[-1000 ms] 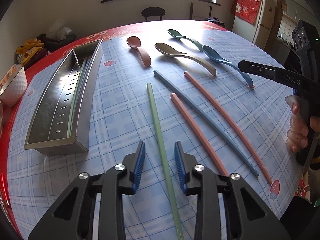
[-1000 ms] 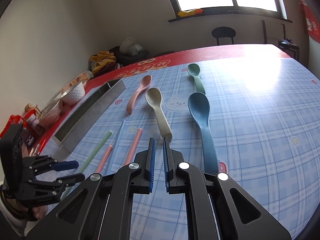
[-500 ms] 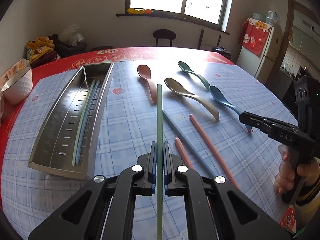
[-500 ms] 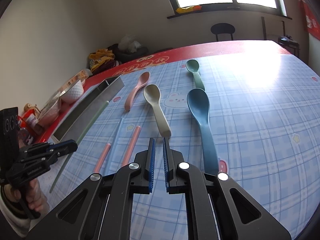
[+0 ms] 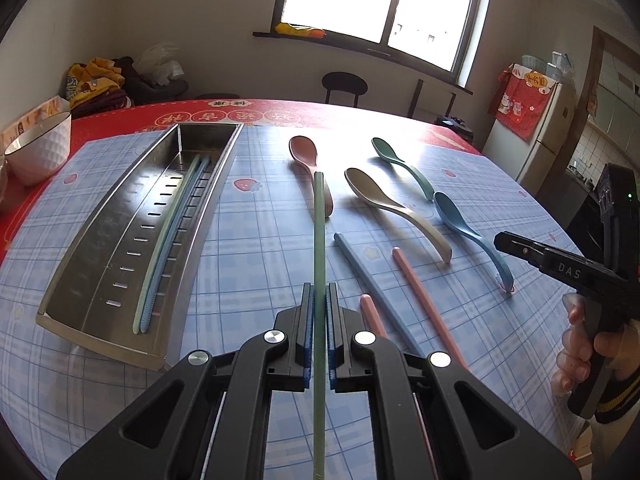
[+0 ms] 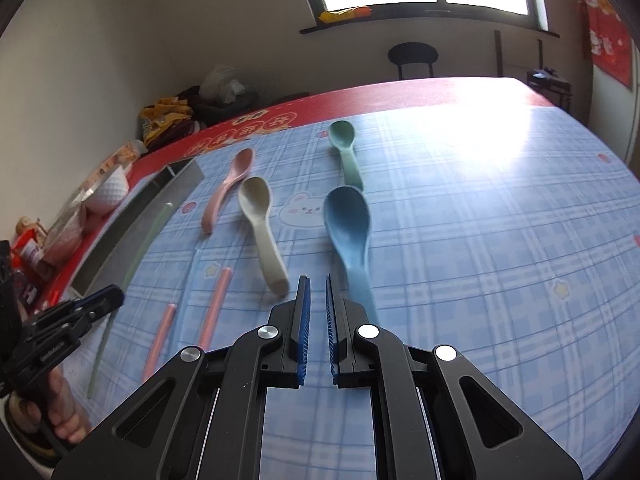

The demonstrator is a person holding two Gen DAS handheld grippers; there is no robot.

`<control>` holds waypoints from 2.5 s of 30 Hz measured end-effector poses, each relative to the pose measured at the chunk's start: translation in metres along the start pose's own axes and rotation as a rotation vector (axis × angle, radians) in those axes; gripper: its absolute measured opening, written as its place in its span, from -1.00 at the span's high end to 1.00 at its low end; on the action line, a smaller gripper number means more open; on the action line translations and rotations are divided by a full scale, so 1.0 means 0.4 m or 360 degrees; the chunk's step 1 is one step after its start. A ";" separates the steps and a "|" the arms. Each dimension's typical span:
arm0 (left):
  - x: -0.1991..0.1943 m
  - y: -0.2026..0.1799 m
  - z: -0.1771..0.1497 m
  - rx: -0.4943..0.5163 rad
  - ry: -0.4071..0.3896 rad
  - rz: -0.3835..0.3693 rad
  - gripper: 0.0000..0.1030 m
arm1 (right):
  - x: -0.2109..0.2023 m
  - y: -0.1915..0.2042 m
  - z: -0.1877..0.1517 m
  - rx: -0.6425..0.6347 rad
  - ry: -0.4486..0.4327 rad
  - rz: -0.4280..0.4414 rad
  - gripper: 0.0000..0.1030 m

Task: Organize utensils
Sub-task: 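Grasp the blue spoon by its handle with the right tool while the left holds the chopstick, then lower green chopstick into the steel tray, open left tool while right holds blue spoon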

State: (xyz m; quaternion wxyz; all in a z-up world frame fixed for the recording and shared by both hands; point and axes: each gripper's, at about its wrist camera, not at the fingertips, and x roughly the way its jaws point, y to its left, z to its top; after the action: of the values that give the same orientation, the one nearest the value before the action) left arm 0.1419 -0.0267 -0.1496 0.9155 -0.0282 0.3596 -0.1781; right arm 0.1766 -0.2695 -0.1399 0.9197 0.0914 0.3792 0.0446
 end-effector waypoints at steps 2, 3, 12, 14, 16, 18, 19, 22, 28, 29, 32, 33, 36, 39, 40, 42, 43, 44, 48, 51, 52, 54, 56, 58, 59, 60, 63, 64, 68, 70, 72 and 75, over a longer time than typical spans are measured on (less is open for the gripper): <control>-0.003 0.002 -0.003 -0.0004 -0.0009 -0.0012 0.89 | 0.011 -0.009 0.019 -0.0017 0.0020 -0.0047 0.83; -0.004 0.001 -0.003 -0.0002 -0.0010 -0.0012 0.89 | 0.019 -0.014 0.026 -0.0019 0.0033 -0.0072 0.83; -0.005 0.007 -0.005 -0.0002 -0.0010 -0.0035 0.89 | 0.075 -0.020 0.022 0.0020 0.0135 0.0027 0.67; -0.005 0.005 -0.006 0.0005 -0.0008 -0.0038 0.89 | 0.076 -0.020 0.018 0.0029 0.0138 0.0032 0.57; -0.003 0.005 -0.007 0.0011 -0.0005 -0.0039 0.89 | 0.075 -0.024 0.015 0.0051 0.0130 0.0044 0.57; -0.004 0.004 -0.007 0.0009 -0.0007 -0.0042 0.89 | 0.078 -0.027 0.009 0.0069 0.0146 0.0082 0.57; -0.004 0.004 -0.006 0.0008 -0.0007 -0.0043 0.89 | 0.080 -0.025 0.008 0.0063 0.0160 0.0090 0.57; -0.004 0.004 -0.005 0.0007 -0.0007 -0.0046 0.89 | 0.089 -0.010 0.006 0.0015 0.0189 0.0109 0.59; -0.004 0.007 -0.005 0.0002 -0.0008 -0.0052 0.89 | 0.089 0.002 0.006 -0.0036 0.0189 0.0188 0.87; -0.004 0.007 -0.004 0.0002 -0.0006 -0.0051 0.89 | 0.090 -0.001 0.007 -0.0030 0.0188 0.0208 0.87; -0.004 0.007 -0.004 0.0004 -0.0006 -0.0053 0.89 | 0.096 -0.010 0.010 0.0009 0.0193 0.0238 0.87; -0.004 0.007 -0.004 0.0005 -0.0006 -0.0053 0.89 | 0.098 -0.013 0.011 0.0019 0.0201 0.0253 0.87; -0.004 0.006 -0.004 0.0004 -0.0006 -0.0055 0.89 | 0.103 -0.021 0.011 0.0048 0.0222 0.0285 0.87; -0.004 0.006 -0.004 0.0006 -0.0008 -0.0053 0.89 | 0.101 -0.022 0.009 0.0046 0.0221 0.0280 0.86; -0.004 0.005 -0.005 0.0006 -0.0008 -0.0052 0.89 | 0.101 -0.020 0.009 0.0040 0.0223 0.0274 0.86; -0.004 0.005 -0.005 0.0006 -0.0005 -0.0052 0.89 | 0.106 -0.020 0.009 0.0048 0.0241 0.0274 0.86; -0.005 0.005 -0.005 0.0007 -0.0006 -0.0050 0.89 | 0.109 -0.018 0.010 0.0045 0.0250 0.0271 0.85; -0.005 0.004 -0.005 0.0010 -0.0007 -0.0048 0.89 | 0.111 -0.018 0.010 0.0045 0.0257 0.0267 0.85; -0.008 0.001 -0.004 0.0014 -0.0015 -0.0039 0.89 | 0.109 -0.004 0.011 0.0014 0.0237 0.0182 0.86; -0.009 0.005 -0.003 0.0009 -0.0021 -0.0030 0.89 | 0.088 -0.016 0.008 0.0046 0.0161 0.0209 0.86; -0.009 0.008 -0.004 -0.0004 -0.0017 -0.0027 0.89 | 0.081 -0.025 0.006 0.0071 0.0139 0.0221 0.86; -0.011 0.015 -0.005 -0.0026 -0.0011 -0.0030 0.89 | 0.071 -0.040 0.006 0.0116 0.0106 0.0257 0.86; -0.011 0.018 -0.002 -0.0032 0.0014 -0.0042 0.89 | 0.066 -0.048 0.006 0.0141 0.0086 0.0266 0.86; -0.017 0.023 0.004 -0.0043 0.0038 -0.0070 0.89 | 0.062 -0.051 0.007 0.0146 0.0074 0.0277 0.86; -0.026 0.026 0.011 -0.0055 0.0036 -0.0091 0.89 | 0.060 -0.051 0.007 0.0149 0.0068 0.0275 0.86; -0.039 0.031 0.021 -0.0066 0.0031 -0.0113 0.89 | 0.059 -0.050 0.007 0.0153 0.0063 0.0276 0.86; -0.084 0.052 0.062 -0.0083 -0.0002 -0.0149 0.89 | 0.058 -0.055 0.008 0.0174 0.0060 0.0280 0.86; -0.096 0.065 0.079 -0.0087 -0.0009 -0.0143 0.89 | 0.058 -0.055 0.008 0.0178 0.0060 0.0286 0.86; -0.102 0.139 0.160 -0.0144 0.0010 -0.0061 0.89 | 0.049 -0.060 0.005 0.0177 0.0051 0.0288 0.86; -0.079 0.183 0.203 -0.0197 0.0033 -0.0019 0.89 | 0.047 -0.062 0.004 0.0183 0.0048 0.0288 0.86; -0.036 0.221 0.242 -0.0259 0.0090 -0.0006 0.89 | 0.047 -0.065 0.004 0.0191 0.0048 0.0286 0.86; 0.052 0.261 0.282 -0.0315 0.0216 0.0044 0.89 | 0.045 -0.067 0.004 0.0197 0.0044 0.0279 0.86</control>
State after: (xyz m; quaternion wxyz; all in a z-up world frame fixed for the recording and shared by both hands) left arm 0.2633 0.0551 -0.0985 0.8842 -0.1015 0.4369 -0.1306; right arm 0.1908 -0.2934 -0.1568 0.8996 0.1803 0.3843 0.1026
